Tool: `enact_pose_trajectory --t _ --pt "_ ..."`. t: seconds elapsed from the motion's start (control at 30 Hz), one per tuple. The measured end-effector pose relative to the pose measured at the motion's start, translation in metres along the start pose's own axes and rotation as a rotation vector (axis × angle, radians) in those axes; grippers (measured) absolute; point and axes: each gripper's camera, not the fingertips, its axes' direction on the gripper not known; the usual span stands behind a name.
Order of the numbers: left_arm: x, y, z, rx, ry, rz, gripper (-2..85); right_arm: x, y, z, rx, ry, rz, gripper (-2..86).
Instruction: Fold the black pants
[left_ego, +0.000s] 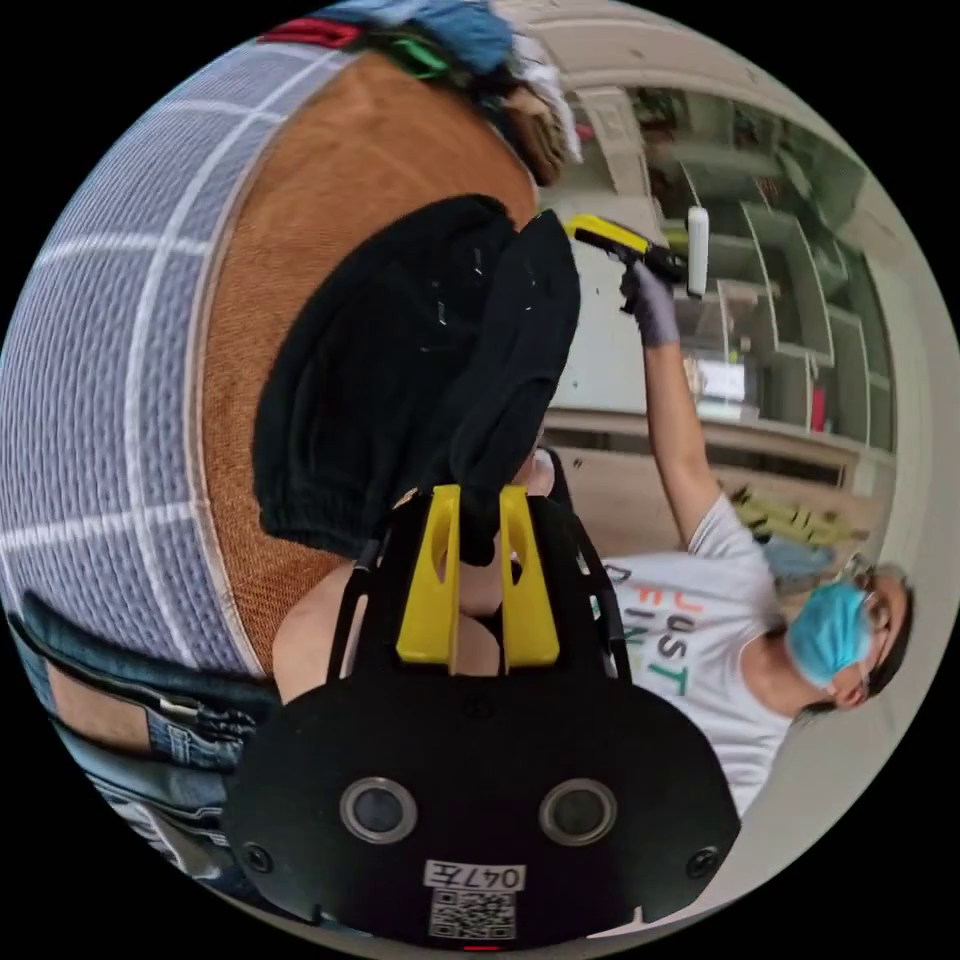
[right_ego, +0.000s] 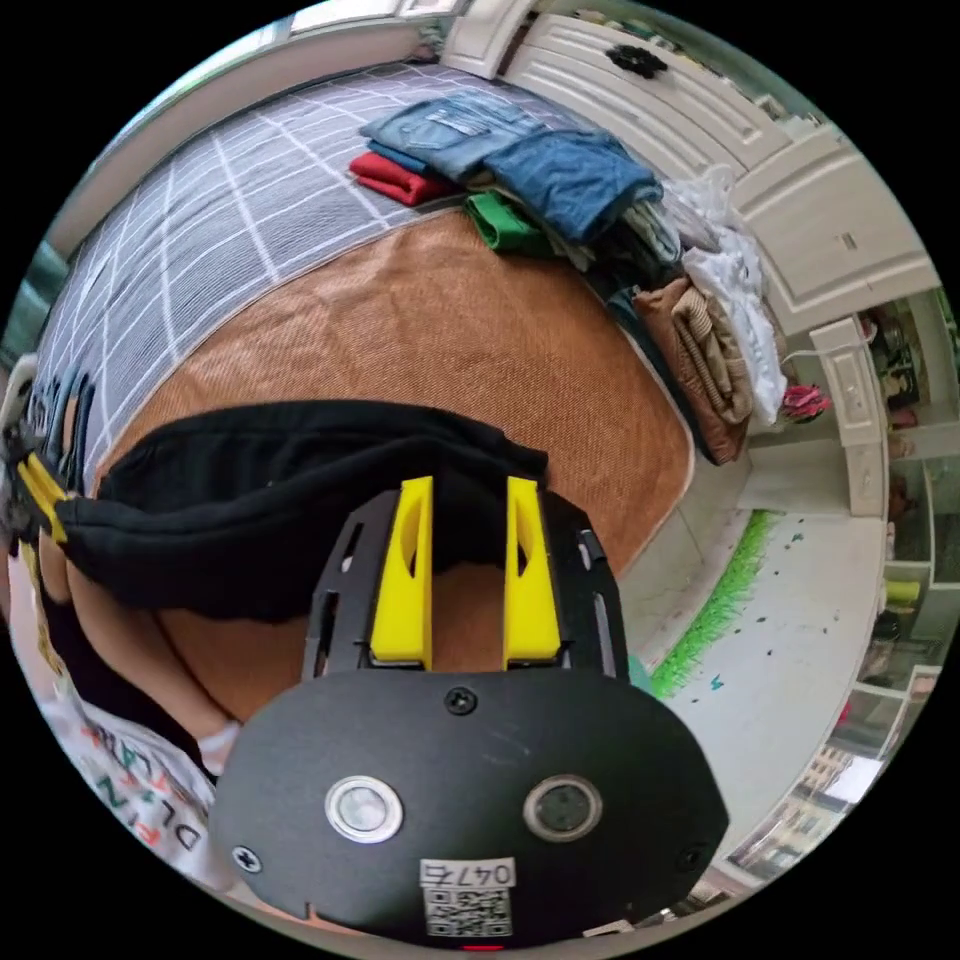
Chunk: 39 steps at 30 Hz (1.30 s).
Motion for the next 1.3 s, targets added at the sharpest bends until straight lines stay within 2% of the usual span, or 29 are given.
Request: enact_pose_trajectory --t 0.1,0.17,0.23,0.37,0.5,0.57,0.67,0.8,0.97,1.17,1.3 --pt "-0.04 -0.007 -0.019 0.087 0.031 -0.129 6.2 0.025 0.009 0.035 0.063 -0.117 0.169 9.2" --pt "-0.061 -0.008 -0.024 0.128 0.054 -0.181 6.1 0.052 0.054 0.049 0.222 -0.251 0.332 8.4" --pt "-0.071 -0.012 -0.021 0.131 0.094 -0.189 6.1 0.073 0.095 0.069 0.273 -0.323 0.46 8.2" --pt "-0.077 -0.028 -0.014 0.123 0.04 -0.204 6.1 0.105 0.176 0.139 0.255 -0.507 0.663 10.0" --pt "-0.071 -0.038 -0.015 0.137 0.019 -0.216 5.9 0.106 0.209 0.197 0.272 -0.685 0.708 10.3" --pt "-0.058 -0.043 -0.016 0.135 -0.03 -0.214 5.9 0.099 0.214 0.228 0.342 -0.865 0.69 7.3" --pt "-0.036 -0.056 -0.016 0.125 -0.139 -0.207 5.7 0.085 0.216 0.253 0.367 -1.01 0.674 2.4" --pt "-0.004 -0.081 -0.014 0.104 -0.29 -0.184 5.6 0.081 0.256 0.25 0.381 -0.942 0.777 1.4" --pt "0.045 -0.156 0.018 0.028 -0.496 -0.099 5.5 0.057 0.368 0.195 0.377 -0.607 0.707 1.3" --pt "0.09 -0.248 0.099 -0.159 -0.553 -0.018 5.4 0.024 0.505 0.193 0.319 -0.528 0.943 1.9" --pt "0.134 -0.263 0.112 -0.227 -0.607 0.048 5.5 0.012 0.547 0.207 0.311 -0.615 1.016 4.1"
